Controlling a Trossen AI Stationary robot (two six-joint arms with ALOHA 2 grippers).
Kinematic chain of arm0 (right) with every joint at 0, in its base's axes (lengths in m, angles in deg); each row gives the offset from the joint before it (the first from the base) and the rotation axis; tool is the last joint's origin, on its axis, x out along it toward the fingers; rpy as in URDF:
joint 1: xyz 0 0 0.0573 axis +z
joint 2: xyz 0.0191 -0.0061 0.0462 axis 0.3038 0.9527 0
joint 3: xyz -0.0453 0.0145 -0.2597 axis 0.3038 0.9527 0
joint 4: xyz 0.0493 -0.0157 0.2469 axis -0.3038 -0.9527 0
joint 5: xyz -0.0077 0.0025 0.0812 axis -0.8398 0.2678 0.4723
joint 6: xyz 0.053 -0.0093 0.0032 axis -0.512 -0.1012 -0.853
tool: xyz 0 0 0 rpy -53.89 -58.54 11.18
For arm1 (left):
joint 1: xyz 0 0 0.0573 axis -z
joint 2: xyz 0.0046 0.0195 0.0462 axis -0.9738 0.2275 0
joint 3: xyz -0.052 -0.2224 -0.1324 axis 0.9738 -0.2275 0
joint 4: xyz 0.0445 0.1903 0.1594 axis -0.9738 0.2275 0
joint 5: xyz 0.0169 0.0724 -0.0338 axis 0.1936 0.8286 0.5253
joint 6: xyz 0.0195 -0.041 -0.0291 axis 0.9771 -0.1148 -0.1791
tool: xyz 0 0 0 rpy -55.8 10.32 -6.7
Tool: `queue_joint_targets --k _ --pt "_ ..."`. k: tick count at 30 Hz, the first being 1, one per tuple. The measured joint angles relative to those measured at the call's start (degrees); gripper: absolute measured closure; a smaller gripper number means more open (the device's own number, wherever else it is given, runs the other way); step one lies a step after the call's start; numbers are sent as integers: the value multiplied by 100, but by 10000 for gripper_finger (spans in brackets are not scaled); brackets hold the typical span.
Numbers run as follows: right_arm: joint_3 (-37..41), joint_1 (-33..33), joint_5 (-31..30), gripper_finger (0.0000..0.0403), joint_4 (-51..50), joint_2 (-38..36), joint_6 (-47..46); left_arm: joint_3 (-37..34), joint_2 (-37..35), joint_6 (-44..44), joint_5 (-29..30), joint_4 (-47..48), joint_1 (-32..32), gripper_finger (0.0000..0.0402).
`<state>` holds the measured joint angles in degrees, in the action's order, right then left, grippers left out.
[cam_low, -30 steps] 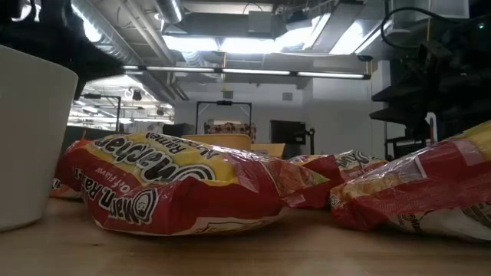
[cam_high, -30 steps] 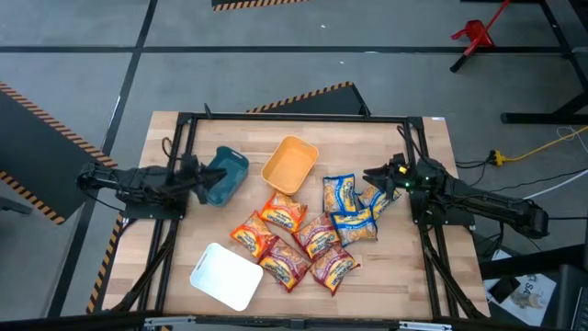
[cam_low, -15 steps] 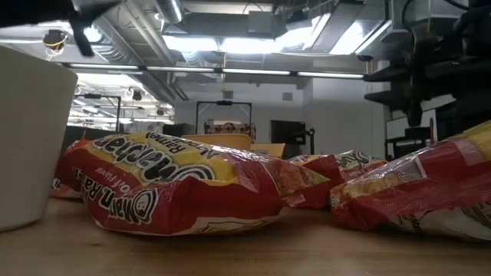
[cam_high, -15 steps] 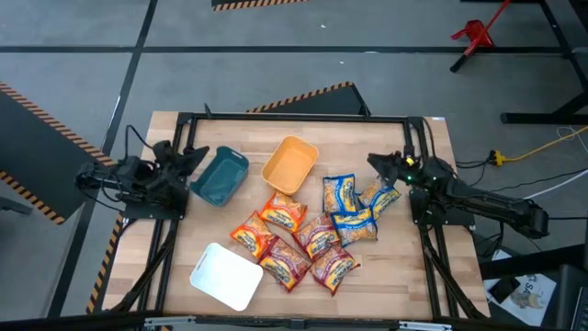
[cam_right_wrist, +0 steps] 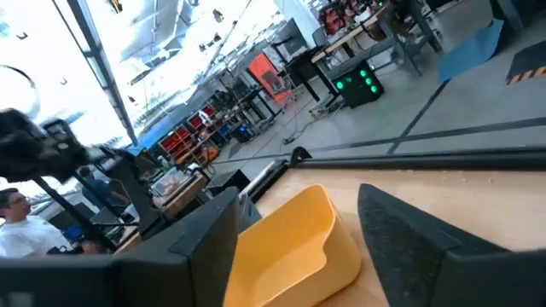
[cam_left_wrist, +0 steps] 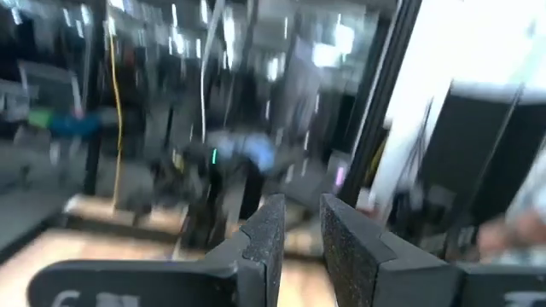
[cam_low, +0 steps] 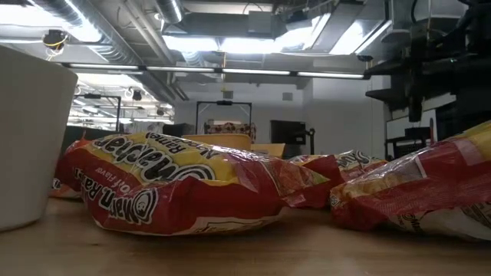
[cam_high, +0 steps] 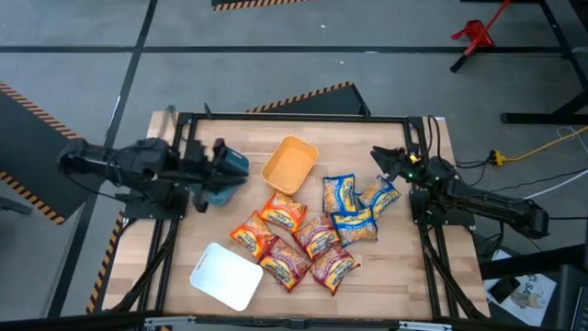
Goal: Sort Maruchan noodles
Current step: Put the top orange noodle pack into the blue bin
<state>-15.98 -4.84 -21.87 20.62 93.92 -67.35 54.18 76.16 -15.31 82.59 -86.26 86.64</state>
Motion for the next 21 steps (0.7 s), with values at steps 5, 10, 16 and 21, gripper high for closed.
queue_joint_targets --k 5,10,16,21 --pt "0 0 388 123 -161 0 -9 916 653 -392 -153 2090 -163 328" --pt "0 0 785 107 -358 -2 -9 1037 1143 -977 -132 2740 -235 328" --pt "0 0 942 108 -701 0 22 1032 1900 -1021 847 3104 -234 328" --pt "-2 0 991 108 -916 0 32 1032 2377 -1357 1527 2951 -221 328"
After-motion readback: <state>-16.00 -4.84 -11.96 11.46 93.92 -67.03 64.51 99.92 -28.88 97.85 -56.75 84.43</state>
